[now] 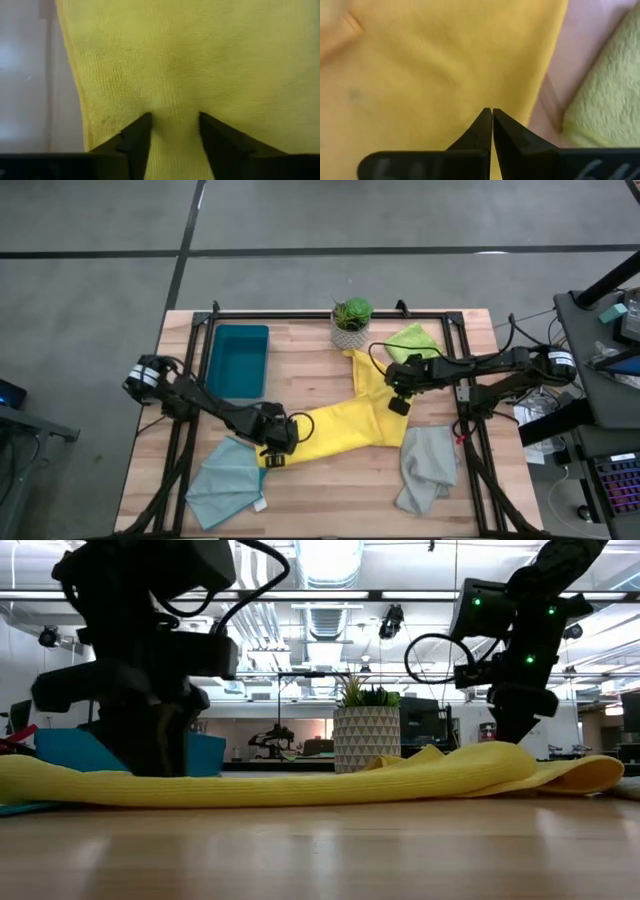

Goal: Fold microfiber towels
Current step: Fold the left yellow towel

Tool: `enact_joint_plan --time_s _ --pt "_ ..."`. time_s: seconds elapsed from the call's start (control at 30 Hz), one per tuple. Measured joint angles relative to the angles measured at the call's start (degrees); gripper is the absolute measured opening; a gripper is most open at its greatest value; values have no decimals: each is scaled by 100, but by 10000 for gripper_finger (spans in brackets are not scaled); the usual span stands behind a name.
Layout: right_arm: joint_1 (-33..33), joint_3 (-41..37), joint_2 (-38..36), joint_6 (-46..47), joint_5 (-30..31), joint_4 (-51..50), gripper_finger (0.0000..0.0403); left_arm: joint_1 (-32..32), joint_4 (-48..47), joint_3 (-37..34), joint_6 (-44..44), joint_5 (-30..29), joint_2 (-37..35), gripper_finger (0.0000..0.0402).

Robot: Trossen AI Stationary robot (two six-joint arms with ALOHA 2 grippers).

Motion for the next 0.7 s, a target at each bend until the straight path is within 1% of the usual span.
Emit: enact_joint_plan --time_s 0.17,0.23,0.33,0.53,0.7 --pt "25 -114 111 38 -8 663 8 -48 -68 3 12 -5 95 75" --pt "25 -197 200 67 -8 863 8 -48 -163 1 35 -1 32 58" --pt "25 -341 319 118 14 1007 8 -66 -560 -20 26 14 -114 41" --pt "1 -540 439 139 578 882 8 -72 -1020 -41 -18 170 -240 29" --pt "-149 -513 294 -70 637 408 8 -72 -1033 -41 -24 204 -258 28"
